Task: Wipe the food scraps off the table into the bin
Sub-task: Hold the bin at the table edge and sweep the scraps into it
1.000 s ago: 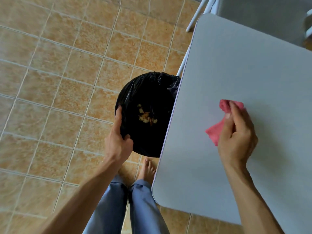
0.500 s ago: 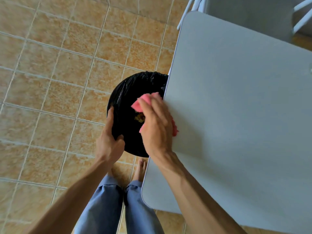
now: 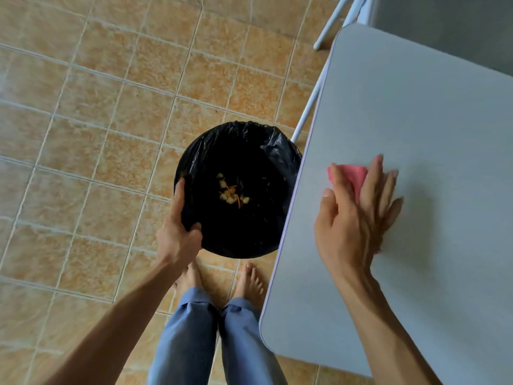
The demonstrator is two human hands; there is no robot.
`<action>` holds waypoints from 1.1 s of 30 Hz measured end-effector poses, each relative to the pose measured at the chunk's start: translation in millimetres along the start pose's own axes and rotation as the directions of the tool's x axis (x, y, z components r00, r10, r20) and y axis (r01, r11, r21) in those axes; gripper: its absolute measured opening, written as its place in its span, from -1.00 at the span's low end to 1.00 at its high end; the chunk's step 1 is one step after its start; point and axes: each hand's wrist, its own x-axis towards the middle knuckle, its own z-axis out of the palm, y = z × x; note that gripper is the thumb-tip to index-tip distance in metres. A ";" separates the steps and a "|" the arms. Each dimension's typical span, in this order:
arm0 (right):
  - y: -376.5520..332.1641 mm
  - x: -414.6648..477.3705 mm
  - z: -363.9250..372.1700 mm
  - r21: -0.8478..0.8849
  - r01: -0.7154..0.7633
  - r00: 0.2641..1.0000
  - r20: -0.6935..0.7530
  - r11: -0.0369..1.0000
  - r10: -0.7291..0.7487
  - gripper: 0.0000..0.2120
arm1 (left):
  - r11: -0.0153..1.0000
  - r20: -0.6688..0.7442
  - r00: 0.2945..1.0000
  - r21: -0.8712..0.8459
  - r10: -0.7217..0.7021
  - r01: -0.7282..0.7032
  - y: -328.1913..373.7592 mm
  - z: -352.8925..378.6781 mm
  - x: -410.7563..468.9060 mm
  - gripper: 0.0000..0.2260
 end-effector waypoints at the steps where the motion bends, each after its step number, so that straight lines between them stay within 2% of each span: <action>1: -14.9 -1.8 -1.0 0.045 0.072 0.997 -0.029 0.996 -0.071 -0.59 | 1.000 -0.012 1.000 0.004 -0.002 0.002 -1.6 -4.7 1.8 -0.06; 3: -50.0 -9.3 7.8 0.165 0.234 0.972 -0.002 0.958 -0.237 -0.59 | 1.000 -0.037 0.999 0.006 -0.015 0.015 -5.2 -16.1 5.5 -0.08; 5: -80.9 -13.3 29.1 0.203 0.299 0.938 0.117 0.933 -0.326 -0.56 | 1.000 -0.046 0.999 0.011 -0.025 0.025 -9.4 -30.7 10.6 -0.08; 7: -97.7 -6.6 54.2 0.119 0.218 0.942 0.236 0.969 -0.241 -0.50 | 0.999 -0.039 0.998 -0.004 -0.042 0.042 -15.1 -47.0 16.6 -0.07; 9: -102.6 6.6 77.6 -0.019 0.078 0.942 0.329 0.997 -0.068 -0.46 | 0.996 -0.022 0.997 -0.038 -0.078 0.078 -21.9 -62.8 23.2 -0.06; 11: -103.8 17.6 97.4 -0.036 -0.054 0.876 0.478 0.998 0.065 -0.43 | 0.987 -0.002 0.992 -0.103 -0.125 0.124 -28.2 -75.4 30.2 -0.05; 13: -105.2 22.3 112.5 0.040 -0.111 0.772 0.632 0.993 0.061 -0.32 | 0.978 0.007 0.986 -0.126 -0.168 0.168 -33.2 -83.3 37.4 -0.06; 15: -107.0 22.2 125.6 0.047 -0.069 0.717 0.697 0.996 0.017 -0.24 | 0.972 0.015 0.980 -0.126 -0.199 0.199 -42.1 -87.3 45.5 -0.06; 17: -106.6 24.6 139.7 0.023 -0.053 0.705 0.709 0.998 0.021 -0.21 | 0.977 0.056 0.981 -0.092 -0.187 0.192 -51.5 -84.8 54.6 -0.05; 20: -104.1 27.5 170.6 -0.016 -0.117 0.710 0.698 0.993 0.095 -0.20 | 0.990 0.110 0.984 0.016 -0.142 0.141 -68.5 -73.8 78.5 -0.05; 29: -79.7 15.9 238.7 -0.036 -0.307 0.717 0.649 0.951 0.256 -0.22 | 0.972 0.121 0.985 0.213 -0.126 0.098 -121.8 -29.9 137.4 -0.08; 33: -67.8 12.5 251.3 -0.029 -0.361 0.711 0.638 0.932 0.295 -0.36 | 0.974 0.186 0.981 0.226 -0.059 0.015 -131.0 -17.4 138.1 -0.07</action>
